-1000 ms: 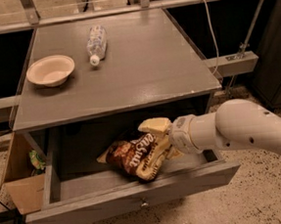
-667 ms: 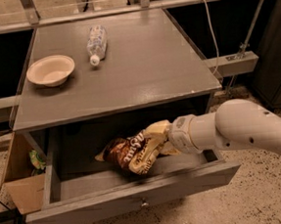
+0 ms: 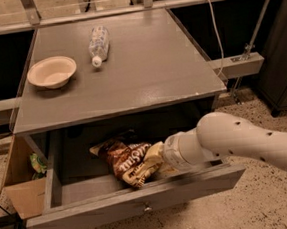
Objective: Pick brown chip bag from top drawer and place on counter
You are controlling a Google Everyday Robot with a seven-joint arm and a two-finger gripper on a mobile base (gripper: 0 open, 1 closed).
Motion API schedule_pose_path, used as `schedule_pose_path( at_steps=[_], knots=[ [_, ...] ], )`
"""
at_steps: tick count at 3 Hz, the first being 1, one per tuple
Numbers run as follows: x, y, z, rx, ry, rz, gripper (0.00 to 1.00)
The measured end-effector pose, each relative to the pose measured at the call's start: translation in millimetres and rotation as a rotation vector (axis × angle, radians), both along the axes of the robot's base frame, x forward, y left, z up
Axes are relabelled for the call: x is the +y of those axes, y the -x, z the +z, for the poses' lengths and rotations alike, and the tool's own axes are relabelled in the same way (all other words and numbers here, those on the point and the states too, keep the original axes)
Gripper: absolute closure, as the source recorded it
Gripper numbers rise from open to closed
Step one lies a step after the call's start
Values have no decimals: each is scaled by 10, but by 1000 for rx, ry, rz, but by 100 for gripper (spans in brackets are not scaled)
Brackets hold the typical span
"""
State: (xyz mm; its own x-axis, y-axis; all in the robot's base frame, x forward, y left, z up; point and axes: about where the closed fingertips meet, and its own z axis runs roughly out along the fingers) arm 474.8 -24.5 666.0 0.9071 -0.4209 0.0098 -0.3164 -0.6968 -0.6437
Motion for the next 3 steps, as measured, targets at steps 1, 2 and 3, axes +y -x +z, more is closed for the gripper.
schedule_pose_path(
  at_steps=[1, 2, 3],
  knots=[
    [49, 67, -166, 27, 50, 27, 86],
    [48, 75, -178, 28, 56, 27, 100],
    [48, 75, -176, 27, 56, 28, 100]
  ],
)
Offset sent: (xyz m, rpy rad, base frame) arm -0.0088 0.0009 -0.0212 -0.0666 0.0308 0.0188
